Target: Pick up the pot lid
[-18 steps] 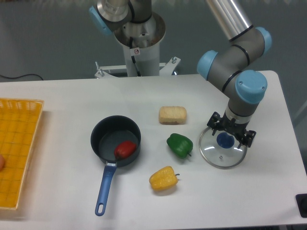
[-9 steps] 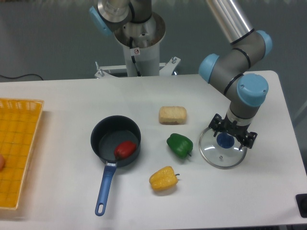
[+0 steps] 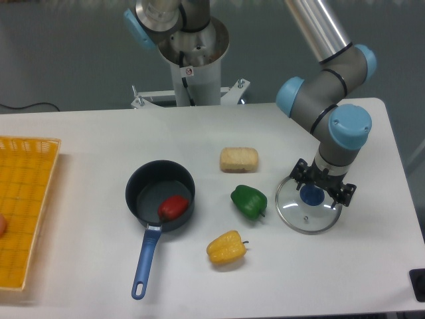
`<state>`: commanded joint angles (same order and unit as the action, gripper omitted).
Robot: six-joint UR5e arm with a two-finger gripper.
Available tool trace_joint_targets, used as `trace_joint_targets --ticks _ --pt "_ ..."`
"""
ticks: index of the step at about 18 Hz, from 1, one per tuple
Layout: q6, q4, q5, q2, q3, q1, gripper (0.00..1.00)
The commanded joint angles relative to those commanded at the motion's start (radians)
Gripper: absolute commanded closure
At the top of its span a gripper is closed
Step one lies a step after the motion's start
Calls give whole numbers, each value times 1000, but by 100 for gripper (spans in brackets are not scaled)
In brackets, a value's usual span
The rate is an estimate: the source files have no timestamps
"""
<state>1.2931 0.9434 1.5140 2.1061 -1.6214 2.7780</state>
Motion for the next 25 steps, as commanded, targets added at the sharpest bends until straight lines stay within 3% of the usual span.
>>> trace_joint_targets --ticks 6,25 --pt "0 -3 2 5 -5 -2 9" --pt "0 -5 37 6 -9 -11 19"
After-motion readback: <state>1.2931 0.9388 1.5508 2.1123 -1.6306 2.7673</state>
